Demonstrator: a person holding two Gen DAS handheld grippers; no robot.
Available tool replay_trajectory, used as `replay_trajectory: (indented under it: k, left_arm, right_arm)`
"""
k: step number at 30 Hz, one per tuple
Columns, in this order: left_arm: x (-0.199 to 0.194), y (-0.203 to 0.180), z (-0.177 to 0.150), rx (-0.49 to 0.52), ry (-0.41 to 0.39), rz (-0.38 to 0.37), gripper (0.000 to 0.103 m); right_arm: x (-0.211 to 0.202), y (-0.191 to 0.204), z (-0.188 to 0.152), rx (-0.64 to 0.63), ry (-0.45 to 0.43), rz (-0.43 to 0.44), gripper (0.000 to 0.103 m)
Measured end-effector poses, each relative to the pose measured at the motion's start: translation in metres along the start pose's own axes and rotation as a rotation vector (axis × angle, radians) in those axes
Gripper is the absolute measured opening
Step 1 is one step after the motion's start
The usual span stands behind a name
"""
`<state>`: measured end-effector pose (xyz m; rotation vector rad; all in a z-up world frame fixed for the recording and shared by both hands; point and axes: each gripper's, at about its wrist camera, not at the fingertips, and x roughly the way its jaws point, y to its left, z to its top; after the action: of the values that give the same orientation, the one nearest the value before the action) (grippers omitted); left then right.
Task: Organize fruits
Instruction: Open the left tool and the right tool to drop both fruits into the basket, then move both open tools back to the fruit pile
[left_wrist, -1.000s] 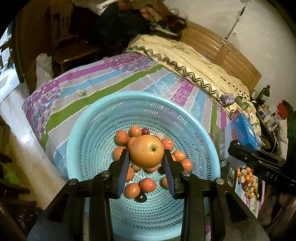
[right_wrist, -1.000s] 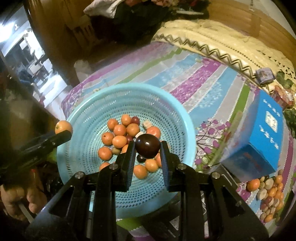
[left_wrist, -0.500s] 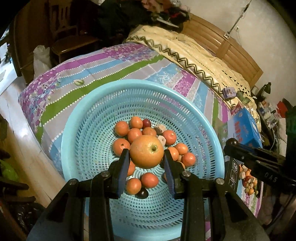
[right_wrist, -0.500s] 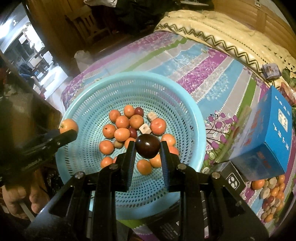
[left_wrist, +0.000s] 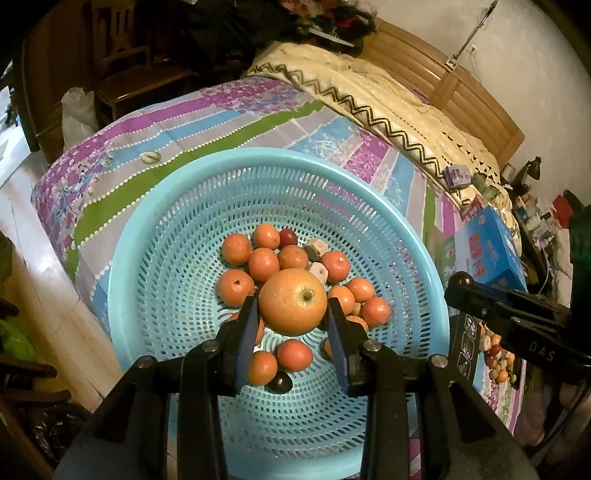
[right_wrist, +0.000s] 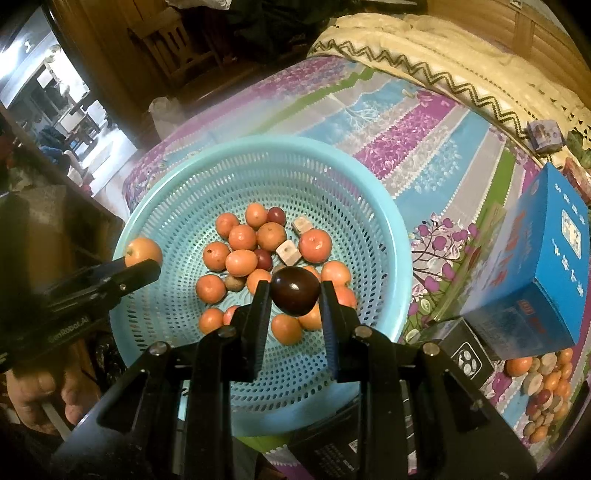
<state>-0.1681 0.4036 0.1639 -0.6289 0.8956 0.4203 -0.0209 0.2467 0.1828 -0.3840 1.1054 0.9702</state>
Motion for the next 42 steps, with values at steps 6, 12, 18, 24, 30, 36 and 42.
replay_trajectory:
  k: [6,12,18,24,30,36,42]
  left_arm:
    - [0.003,-0.002,-0.001,0.002,0.006,0.002,0.037]
    - [0.013,0.0,-0.003,-0.001,0.035,0.015,0.043]
    - [0.014,0.004,-0.004,-0.009,0.021,0.021,0.064]
    - [0.014,0.007,-0.003,-0.016,0.017,0.015,0.064]
    - [0.017,0.008,-0.004,-0.017,0.021,0.012,0.064]
    - [0.02,0.006,-0.006,-0.016,0.023,0.013,0.064]
    - [0.02,0.003,-0.008,-0.019,0.008,0.009,0.068]
  right_arm:
    - [0.002,-0.001,0.0,0.002,0.004,0.005,0.027]
    - [0.005,-0.002,-0.002,0.003,0.007,0.015,0.028]
    - [0.006,-0.001,-0.004,-0.002,-0.005,0.004,0.056]
    - [0.006,0.0,-0.003,-0.002,-0.007,0.0,0.056]
    - [0.006,0.0,-0.002,0.002,-0.004,-0.002,0.056]
    - [0.008,-0.002,-0.003,0.007,-0.001,0.001,0.056]
    - [0.0,-0.001,-0.01,-0.013,-0.057,0.001,0.057]
